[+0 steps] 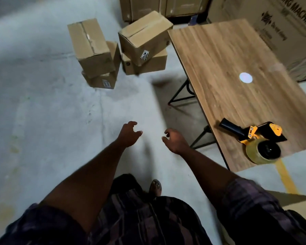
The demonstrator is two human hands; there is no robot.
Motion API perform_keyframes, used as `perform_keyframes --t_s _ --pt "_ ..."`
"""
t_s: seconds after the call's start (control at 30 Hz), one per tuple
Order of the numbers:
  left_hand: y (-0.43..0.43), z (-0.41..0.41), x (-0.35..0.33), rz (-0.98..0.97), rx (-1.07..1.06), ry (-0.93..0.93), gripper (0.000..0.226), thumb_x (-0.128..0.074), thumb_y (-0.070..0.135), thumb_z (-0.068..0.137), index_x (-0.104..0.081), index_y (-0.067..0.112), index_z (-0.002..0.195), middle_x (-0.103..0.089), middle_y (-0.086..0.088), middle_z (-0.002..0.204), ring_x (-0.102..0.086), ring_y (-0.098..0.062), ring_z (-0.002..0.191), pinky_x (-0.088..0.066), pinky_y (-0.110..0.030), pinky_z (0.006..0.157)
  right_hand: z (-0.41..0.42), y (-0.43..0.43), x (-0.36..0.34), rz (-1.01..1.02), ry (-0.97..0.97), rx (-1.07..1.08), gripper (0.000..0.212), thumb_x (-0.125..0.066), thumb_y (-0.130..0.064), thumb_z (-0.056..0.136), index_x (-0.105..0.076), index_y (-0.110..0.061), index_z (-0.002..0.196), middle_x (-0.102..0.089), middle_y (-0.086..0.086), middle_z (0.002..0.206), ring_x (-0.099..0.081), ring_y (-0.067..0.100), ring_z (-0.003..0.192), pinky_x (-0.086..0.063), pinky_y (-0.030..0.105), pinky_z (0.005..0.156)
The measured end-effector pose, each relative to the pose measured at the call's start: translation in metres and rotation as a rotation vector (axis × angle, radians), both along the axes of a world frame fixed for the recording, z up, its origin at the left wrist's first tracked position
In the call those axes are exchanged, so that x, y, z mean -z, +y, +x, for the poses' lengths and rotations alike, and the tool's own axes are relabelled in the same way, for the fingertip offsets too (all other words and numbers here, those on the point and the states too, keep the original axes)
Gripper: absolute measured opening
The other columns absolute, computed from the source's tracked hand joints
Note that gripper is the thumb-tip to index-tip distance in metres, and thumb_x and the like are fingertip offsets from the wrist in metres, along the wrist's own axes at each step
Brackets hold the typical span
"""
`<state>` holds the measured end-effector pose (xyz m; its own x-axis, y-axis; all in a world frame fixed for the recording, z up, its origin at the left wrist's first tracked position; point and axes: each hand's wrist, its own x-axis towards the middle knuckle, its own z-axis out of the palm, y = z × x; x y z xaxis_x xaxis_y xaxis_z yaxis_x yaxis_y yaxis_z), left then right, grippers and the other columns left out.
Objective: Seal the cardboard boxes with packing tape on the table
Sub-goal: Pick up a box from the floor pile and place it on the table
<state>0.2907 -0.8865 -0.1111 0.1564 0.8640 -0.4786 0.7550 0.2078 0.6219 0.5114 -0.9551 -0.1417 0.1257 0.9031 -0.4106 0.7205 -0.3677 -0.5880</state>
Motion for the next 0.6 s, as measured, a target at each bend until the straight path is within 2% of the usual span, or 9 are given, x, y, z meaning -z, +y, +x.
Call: perform_keyframes --t_s 0.3,0.53,0.6 --pt "0.16 -0.037 0.018 -0.027 -0.125 -0.031 0.058 -0.071 0.027 0.092 -0.049 0.01 0.143 -0.051 -0.018 0.138 -0.051 -0.028 0.127 -0.038 -0.032 0.106 -0.025 0.167 0.017 -0.05 -0.059 -0.055 0.036 -0.063 -0.029 0.096 -0.059 -0.008 0.125 -0.064 0.012 0.12 -0.06 0.026 0.112 -0.045 0.032 0.093" --pt "0.302 -0.1 0.005 -0.026 -0.132 -0.028 0.057 -0.072 0.027 0.092 -0.051 0.008 0.141 -0.054 -0.019 0.135 -0.053 -0.028 0.125 -0.038 -0.03 0.101 -0.094 0.334 0.003 -0.052 -0.056 -0.102 0.033 -0.064 -0.03 0.095 -0.061 -0.011 0.121 -0.065 0.012 0.118 -0.061 0.027 0.112 -0.047 0.034 0.095" --pt "0.348 -0.123 -0.001 -0.016 -0.143 -0.011 0.056 -0.071 0.027 0.092 -0.05 0.008 0.141 -0.053 -0.018 0.136 -0.053 -0.028 0.125 -0.038 -0.03 0.101 -0.115 0.386 -0.006 -0.027 -0.034 -0.104 0.031 -0.065 -0.029 0.094 -0.062 -0.011 0.12 -0.066 0.011 0.116 -0.061 0.025 0.11 -0.046 0.031 0.092"
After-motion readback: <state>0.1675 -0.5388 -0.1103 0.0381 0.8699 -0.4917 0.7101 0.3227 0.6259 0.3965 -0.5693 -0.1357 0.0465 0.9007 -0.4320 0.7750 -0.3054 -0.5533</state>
